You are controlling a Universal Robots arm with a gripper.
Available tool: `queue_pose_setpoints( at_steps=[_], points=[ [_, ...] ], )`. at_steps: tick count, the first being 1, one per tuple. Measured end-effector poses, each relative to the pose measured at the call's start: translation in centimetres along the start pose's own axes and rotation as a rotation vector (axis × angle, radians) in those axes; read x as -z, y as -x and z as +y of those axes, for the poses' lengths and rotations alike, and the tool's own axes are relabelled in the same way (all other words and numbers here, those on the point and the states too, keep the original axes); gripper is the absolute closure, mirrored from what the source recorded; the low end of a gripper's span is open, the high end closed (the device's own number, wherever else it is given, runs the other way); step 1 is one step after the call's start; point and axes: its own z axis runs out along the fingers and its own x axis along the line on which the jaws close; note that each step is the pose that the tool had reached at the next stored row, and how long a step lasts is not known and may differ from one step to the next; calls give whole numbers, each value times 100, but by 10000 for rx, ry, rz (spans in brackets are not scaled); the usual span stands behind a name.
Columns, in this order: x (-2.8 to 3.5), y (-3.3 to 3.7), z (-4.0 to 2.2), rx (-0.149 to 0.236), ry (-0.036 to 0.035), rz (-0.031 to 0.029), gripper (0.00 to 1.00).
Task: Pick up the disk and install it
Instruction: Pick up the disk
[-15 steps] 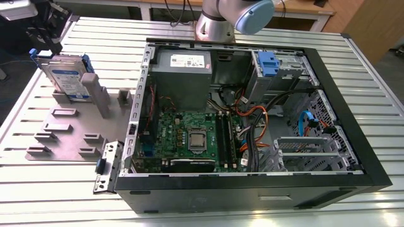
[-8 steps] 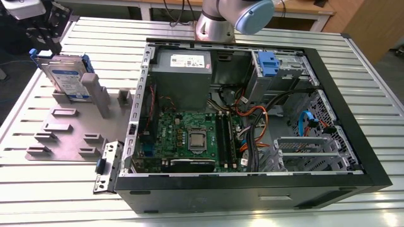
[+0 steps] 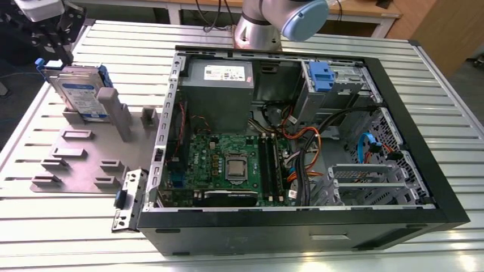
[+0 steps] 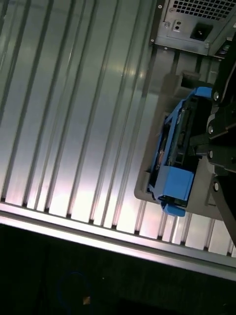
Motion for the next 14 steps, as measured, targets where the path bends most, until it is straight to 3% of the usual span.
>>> queue_pose_setpoints(
  at_steps=[14],
  points=[
    [-10,0,0,2542,70,97,89]
  ],
)
